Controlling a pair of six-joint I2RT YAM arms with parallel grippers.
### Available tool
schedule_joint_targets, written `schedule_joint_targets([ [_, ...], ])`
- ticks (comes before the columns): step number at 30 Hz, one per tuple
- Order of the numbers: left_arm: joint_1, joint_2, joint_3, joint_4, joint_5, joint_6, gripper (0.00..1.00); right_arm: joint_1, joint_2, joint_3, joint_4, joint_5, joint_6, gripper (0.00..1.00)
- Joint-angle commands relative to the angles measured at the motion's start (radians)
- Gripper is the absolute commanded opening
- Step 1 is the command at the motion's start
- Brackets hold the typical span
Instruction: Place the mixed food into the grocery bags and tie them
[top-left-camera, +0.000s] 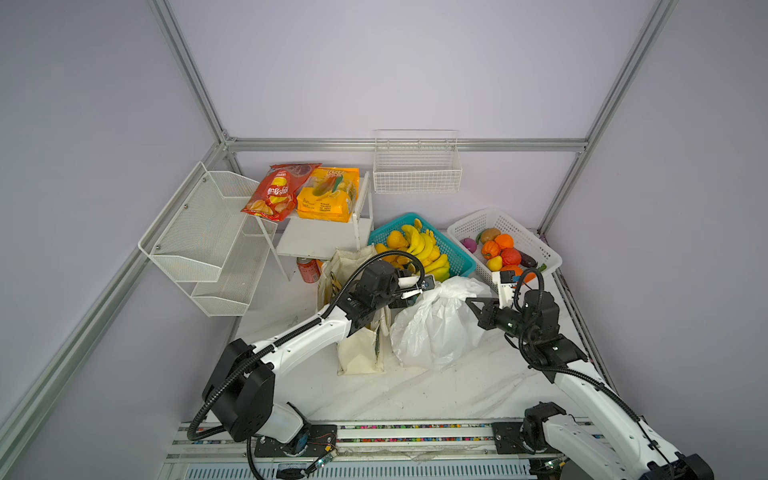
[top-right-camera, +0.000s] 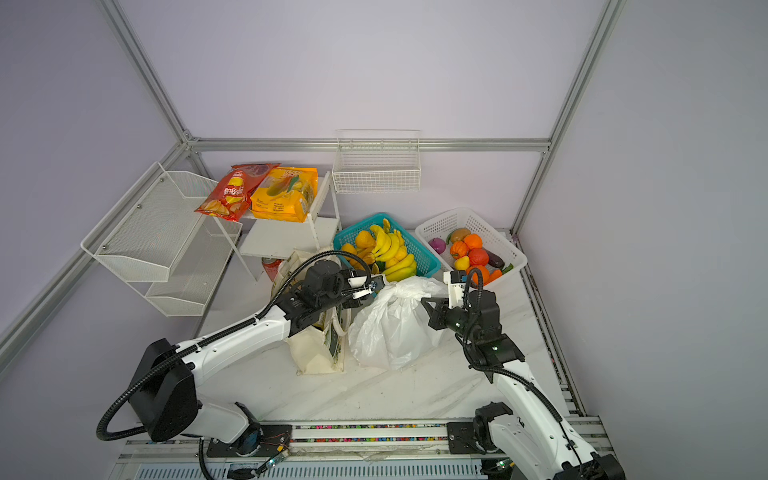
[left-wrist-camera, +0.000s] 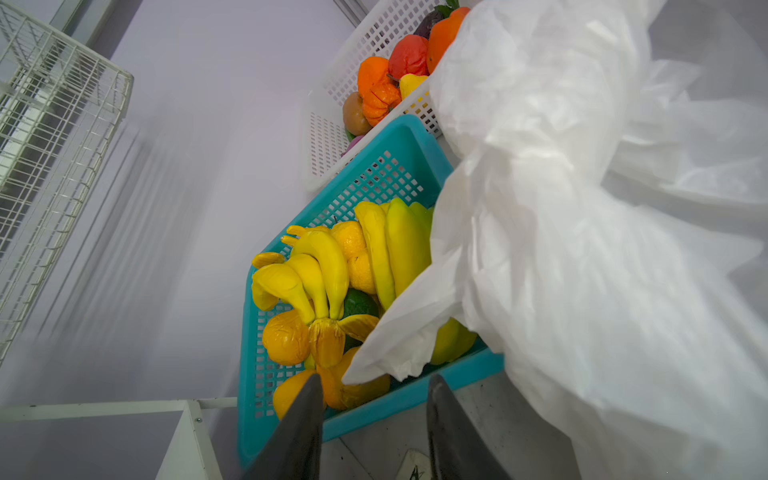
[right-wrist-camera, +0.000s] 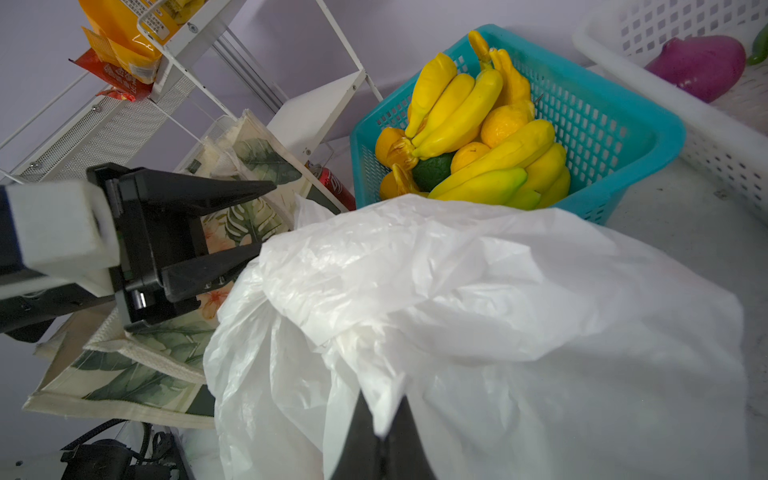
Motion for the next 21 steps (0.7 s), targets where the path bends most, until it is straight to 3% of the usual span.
schedule_joint_targets([
  [1, 0.003, 0.035, 0.111, -0.037, -0.011, 0.068, 0.44, -0.006, 0.002, 0.022, 0.031, -0.019, -0.014, 0.00],
  [12, 0.014, 0.127, 0.215, -0.075, 0.031, 0.119, 0.61, -0.006, 0.006, 0.027, 0.036, -0.033, -0.020, 0.00],
  [21, 0.028, 0.195, 0.335, -0.262, 0.164, 0.176, 0.56, -0.006, 0.003, 0.039, 0.018, -0.021, -0.036, 0.00],
])
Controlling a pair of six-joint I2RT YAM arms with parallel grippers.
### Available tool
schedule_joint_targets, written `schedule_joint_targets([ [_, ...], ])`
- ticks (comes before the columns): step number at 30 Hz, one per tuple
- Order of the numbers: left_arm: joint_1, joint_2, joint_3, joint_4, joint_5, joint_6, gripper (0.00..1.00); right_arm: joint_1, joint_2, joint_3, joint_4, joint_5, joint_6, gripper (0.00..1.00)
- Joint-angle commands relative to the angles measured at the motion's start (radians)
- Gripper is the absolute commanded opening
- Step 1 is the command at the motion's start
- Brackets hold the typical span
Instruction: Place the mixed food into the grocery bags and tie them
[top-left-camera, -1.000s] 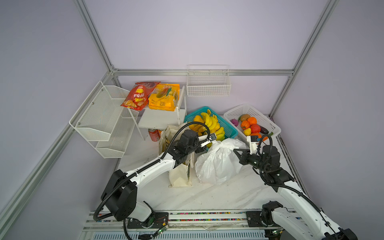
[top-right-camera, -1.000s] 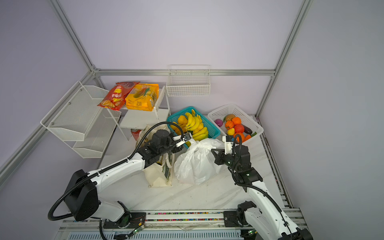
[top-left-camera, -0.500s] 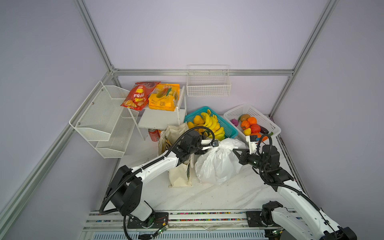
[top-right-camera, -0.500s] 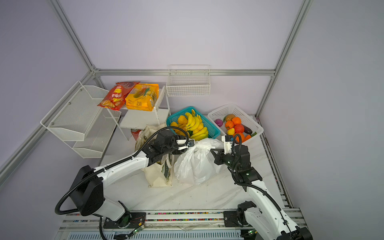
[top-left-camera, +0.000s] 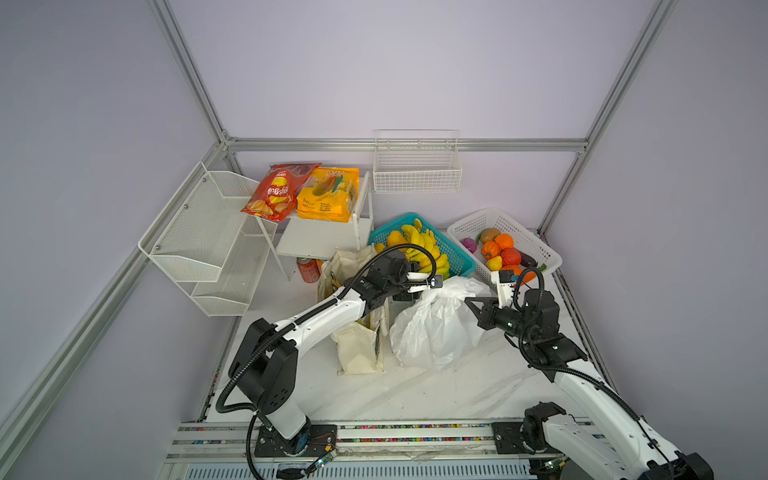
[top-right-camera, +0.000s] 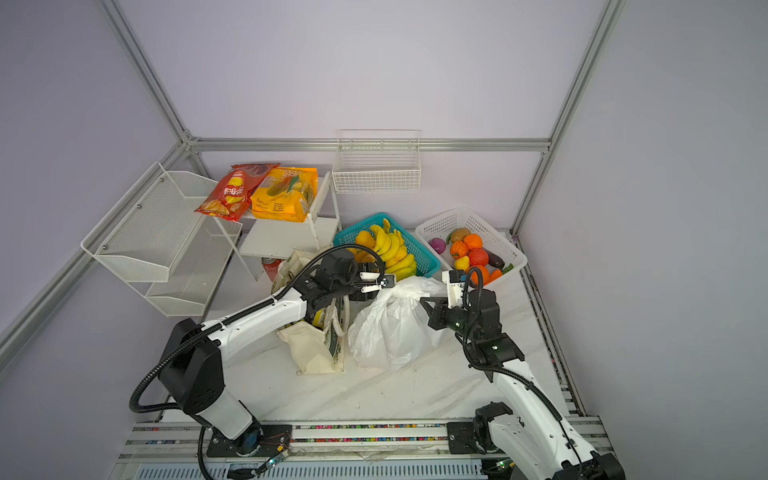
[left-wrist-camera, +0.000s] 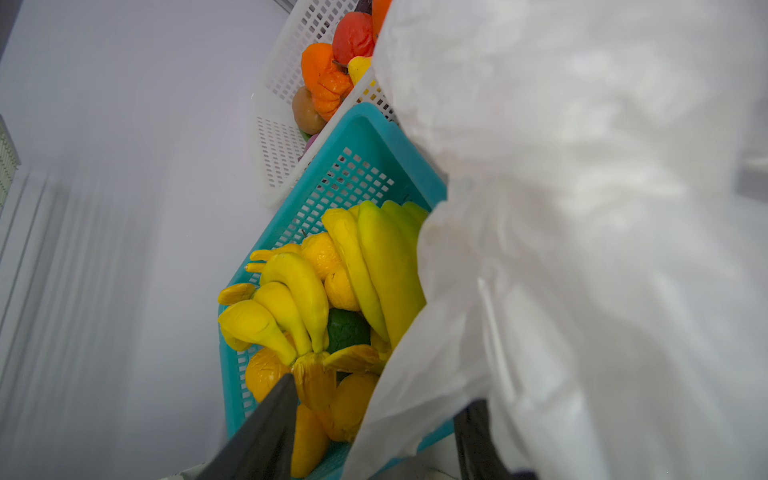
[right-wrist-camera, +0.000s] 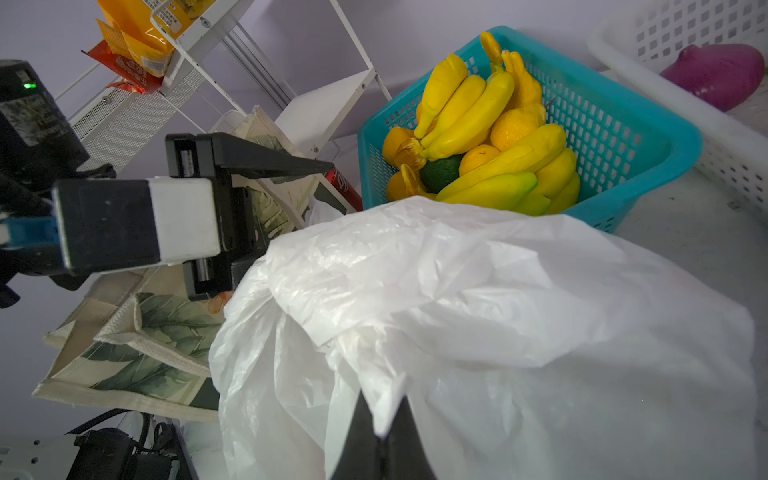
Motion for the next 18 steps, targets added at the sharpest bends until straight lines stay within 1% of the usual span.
schedule_joint_targets([
  [1, 0.010, 0.023, 0.119, -0.100, 0.075, 0.034, 0.55, -0.006, -0.004, 0.032, 0.017, -0.001, -0.013, 0.00],
  [6, 0.014, 0.060, 0.161, -0.149, 0.087, 0.052, 0.51, -0.006, 0.000, 0.040, 0.018, -0.001, -0.016, 0.00],
  [8, 0.014, 0.070, 0.175, -0.152, 0.086, 0.048, 0.44, -0.005, 0.004, 0.042, 0.016, -0.001, -0.019, 0.00],
  [11, 0.014, 0.062, 0.162, -0.113, 0.091, 0.027, 0.29, -0.005, -0.002, 0.041, 0.006, 0.009, -0.018, 0.00],
  [12, 0.015, 0.051, 0.146, -0.084, 0.095, 0.017, 0.23, -0.006, -0.009, 0.039, -0.002, 0.014, -0.020, 0.00],
  [15, 0.018, 0.001, 0.076, 0.029, 0.087, -0.013, 0.00, -0.006, -0.036, 0.033, -0.038, 0.043, -0.004, 0.00],
  [18, 0.020, -0.041, 0.026, 0.110, 0.036, -0.035, 0.00, -0.005, -0.063, 0.041, -0.113, 0.088, 0.027, 0.00],
])
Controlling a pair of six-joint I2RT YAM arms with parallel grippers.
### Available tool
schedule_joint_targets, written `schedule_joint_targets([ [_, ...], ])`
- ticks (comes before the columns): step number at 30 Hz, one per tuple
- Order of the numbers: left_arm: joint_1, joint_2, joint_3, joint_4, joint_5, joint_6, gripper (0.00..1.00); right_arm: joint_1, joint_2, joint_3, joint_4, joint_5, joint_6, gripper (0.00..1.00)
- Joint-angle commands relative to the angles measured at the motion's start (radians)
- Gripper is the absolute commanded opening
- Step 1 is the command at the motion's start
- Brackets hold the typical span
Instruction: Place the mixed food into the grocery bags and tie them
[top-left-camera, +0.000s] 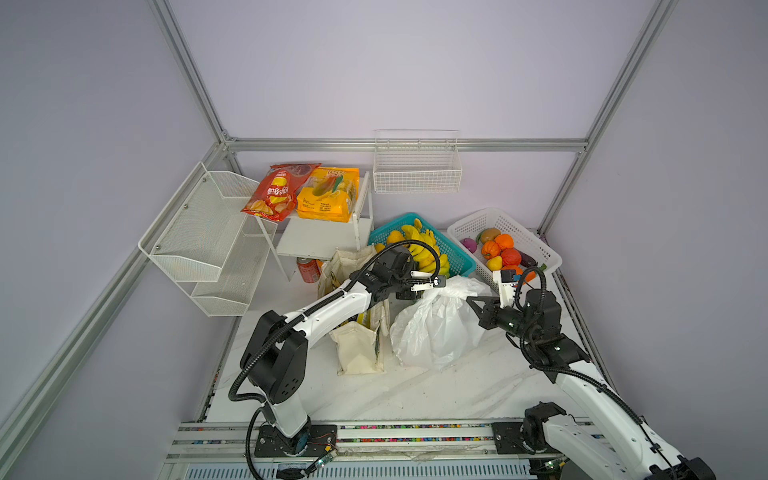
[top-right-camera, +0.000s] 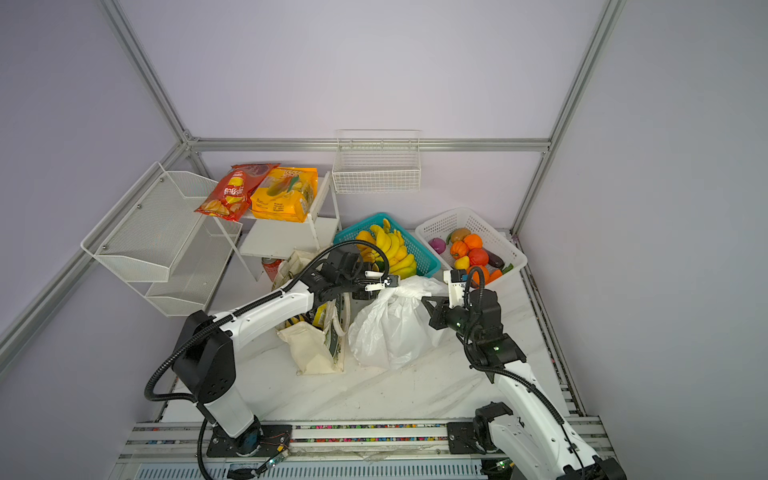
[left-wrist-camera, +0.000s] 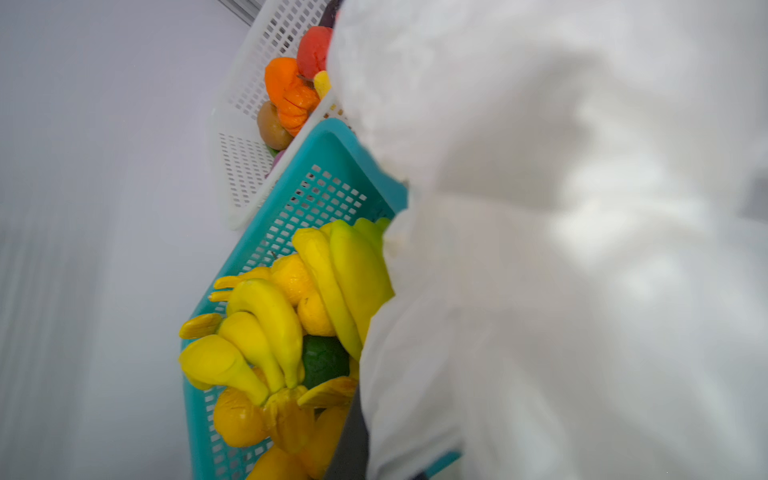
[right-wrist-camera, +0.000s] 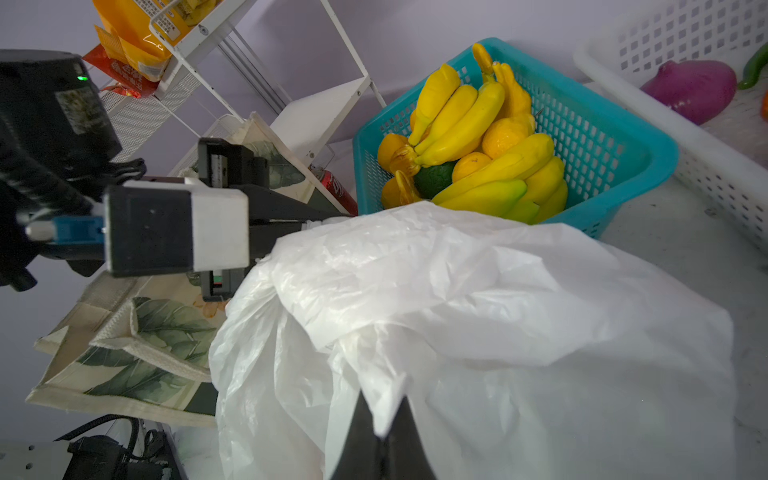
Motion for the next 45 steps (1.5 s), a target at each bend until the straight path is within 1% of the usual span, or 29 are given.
schedule_joint_targets([
  [1, 0.010, -0.097, -0.050, 0.148, -0.044, -0.046, 0.00, -0.005, -0.043, 0.036, -0.099, 0.073, 0.062, 0.00],
  [5, 0.026, -0.099, -0.059, 0.173, -0.127, -0.063, 0.00, -0.006, -0.063, 0.063, -0.230, 0.147, 0.117, 0.00],
  [10, 0.051, -0.076, -0.062, 0.191, -0.204, -0.054, 0.00, -0.007, -0.063, 0.074, -0.368, 0.197, 0.194, 0.00],
  [14, 0.065, -0.037, -0.046, 0.199, -0.281, -0.035, 0.00, -0.009, -0.121, 0.028, -0.380, 0.221, 0.326, 0.00],
  [16, 0.074, -0.015, -0.036, 0.206, -0.314, -0.031, 0.00, -0.012, -0.157, 0.001, -0.387, 0.261, 0.389, 0.00],
  [19, 0.086, 0.013, -0.031, 0.223, -0.357, -0.017, 0.00, -0.020, -0.219, -0.027, -0.408, 0.340, 0.457, 0.00],
  [22, 0.101, 0.034, -0.031, 0.244, -0.388, -0.011, 0.00, -0.026, -0.265, -0.066, -0.408, 0.380, 0.525, 0.00],
  [25, 0.118, 0.050, -0.029, 0.262, -0.401, -0.014, 0.00, -0.033, -0.301, -0.091, -0.414, 0.422, 0.560, 0.00],
  [30, 0.143, 0.082, -0.020, 0.282, -0.415, -0.010, 0.00, -0.038, -0.311, -0.082, -0.432, 0.500, 0.554, 0.00],
  [38, 0.184, 0.105, -0.037, 0.322, -0.424, -0.007, 0.00, -0.061, -0.243, -0.092, -0.414, 0.517, 0.516, 0.00],
  [42, 0.184, 0.100, -0.041, 0.326, -0.404, -0.017, 0.00, -0.070, -0.220, -0.099, -0.407, 0.518, 0.502, 0.00],
  [45, 0.169, 0.061, -0.068, 0.320, -0.352, -0.011, 0.00, -0.071, -0.217, -0.088, -0.399, 0.519, 0.469, 0.00],
])
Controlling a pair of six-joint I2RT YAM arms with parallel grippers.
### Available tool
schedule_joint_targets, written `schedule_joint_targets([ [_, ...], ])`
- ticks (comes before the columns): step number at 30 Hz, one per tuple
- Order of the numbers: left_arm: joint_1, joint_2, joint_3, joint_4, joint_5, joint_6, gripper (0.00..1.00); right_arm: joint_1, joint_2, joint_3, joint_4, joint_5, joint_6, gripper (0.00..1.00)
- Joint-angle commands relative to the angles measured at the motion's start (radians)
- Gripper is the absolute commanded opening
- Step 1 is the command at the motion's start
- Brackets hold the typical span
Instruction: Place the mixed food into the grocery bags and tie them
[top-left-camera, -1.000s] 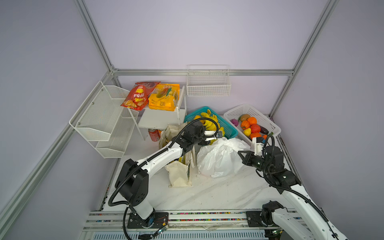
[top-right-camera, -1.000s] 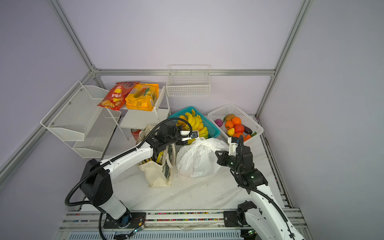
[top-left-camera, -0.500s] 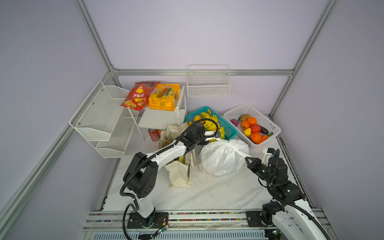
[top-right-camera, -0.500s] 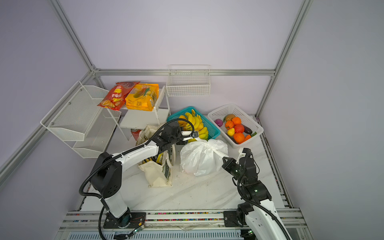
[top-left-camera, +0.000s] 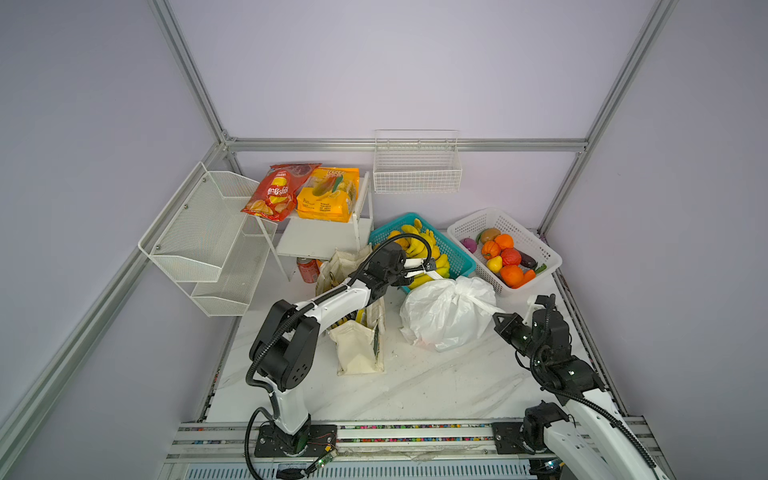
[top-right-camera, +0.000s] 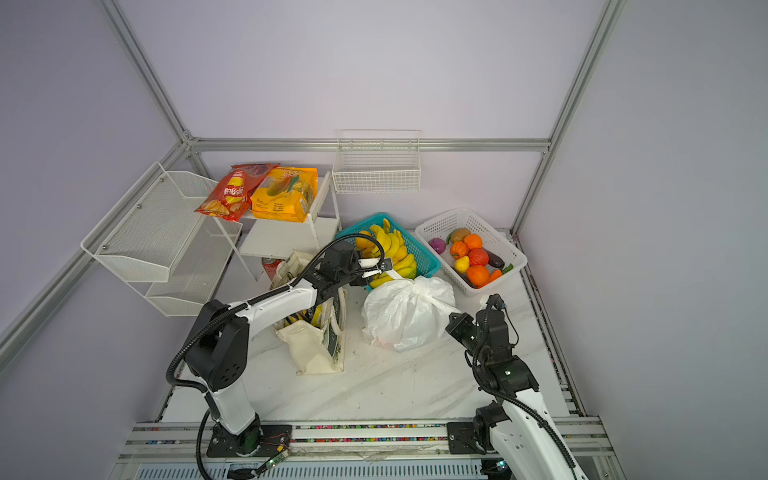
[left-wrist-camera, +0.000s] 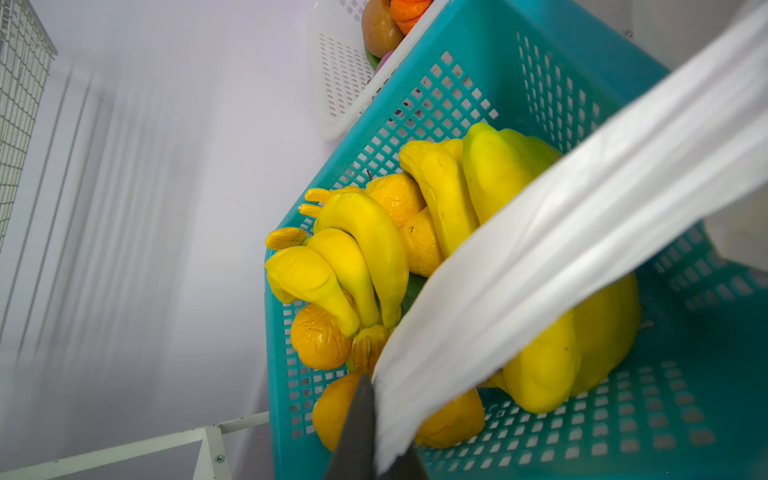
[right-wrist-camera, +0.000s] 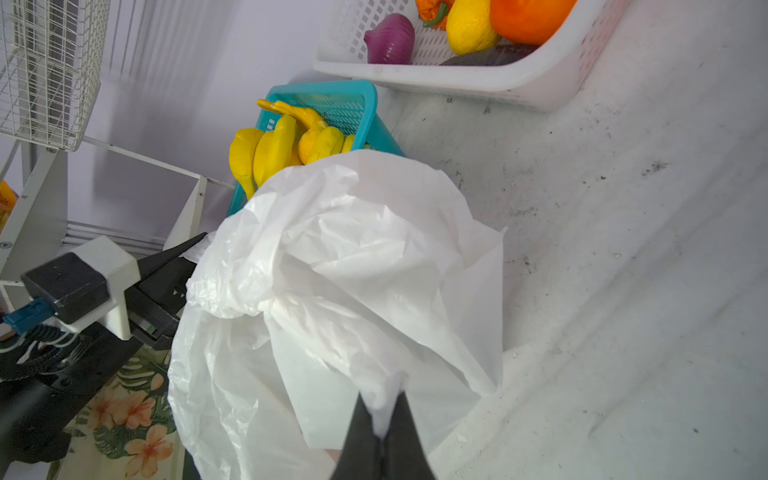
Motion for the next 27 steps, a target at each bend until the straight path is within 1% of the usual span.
schedule_joint_targets([
  [1, 0.078, -0.068, -0.048, 0.046, -0.108, 0.008, 0.00, -0.028, 0.003, 0.004, -0.090, 0.128, -0.056, 0.00],
  [4, 0.033, -0.143, -0.118, 0.007, 0.052, 0.049, 0.00, -0.028, 0.005, 0.039, -0.078, 0.102, -0.123, 0.00],
  [6, 0.003, -0.176, -0.145, -0.013, 0.123, 0.045, 0.00, -0.028, -0.007, 0.053, -0.052, 0.068, -0.149, 0.00],
  [8, -0.019, -0.186, -0.145, -0.035, 0.143, 0.015, 0.01, -0.028, -0.017, 0.067, -0.037, 0.037, -0.173, 0.15],
  [9, -0.026, -0.188, -0.142, -0.041, 0.140, 0.002, 0.06, -0.029, -0.016, 0.080, -0.043, 0.032, -0.191, 0.22],
  [10, -0.032, -0.192, -0.140, -0.041, 0.134, -0.008, 0.14, -0.028, -0.016, 0.097, -0.052, 0.025, -0.216, 0.30],
  [12, -0.036, -0.207, -0.126, -0.038, 0.126, -0.036, 0.28, -0.028, -0.017, 0.141, -0.075, 0.029, -0.263, 0.39],
  [13, -0.035, -0.218, -0.116, -0.033, 0.126, -0.063, 0.38, -0.028, -0.019, 0.168, -0.081, 0.031, -0.289, 0.47],
  [15, -0.036, -0.243, -0.090, -0.020, 0.137, -0.134, 0.56, -0.029, -0.013, 0.227, -0.077, 0.037, -0.336, 0.55],
  [16, -0.036, -0.259, -0.076, -0.006, 0.147, -0.185, 0.59, -0.028, -0.002, 0.259, -0.070, 0.041, -0.362, 0.56],
  [18, -0.032, -0.294, -0.058, 0.005, 0.188, -0.278, 0.61, -0.029, 0.038, 0.302, -0.050, 0.051, -0.408, 0.57],
  [21, -0.030, -0.343, -0.045, -0.004, 0.216, -0.391, 0.66, -0.028, 0.140, 0.356, -0.049, 0.019, -0.472, 0.70],
  [23, -0.030, -0.378, -0.036, -0.045, 0.246, -0.506, 0.68, -0.026, 0.171, 0.355, -0.024, -0.002, -0.480, 0.73],
  [24, -0.033, -0.393, -0.046, -0.047, 0.268, -0.581, 0.71, -0.026, 0.171, 0.345, 0.001, -0.008, -0.477, 0.74],
  [25, -0.043, -0.432, -0.057, -0.046, 0.300, -0.657, 0.80, -0.026, 0.174, 0.341, 0.019, -0.003, -0.477, 0.75],
  [26, -0.058, -0.447, -0.073, -0.043, 0.330, -0.713, 0.86, -0.027, 0.180, 0.345, 0.029, 0.010, -0.477, 0.76],
  [27, -0.085, -0.458, -0.089, -0.037, 0.337, -0.758, 0.91, -0.027, 0.193, 0.356, 0.034, 0.028, -0.472, 0.77],
])
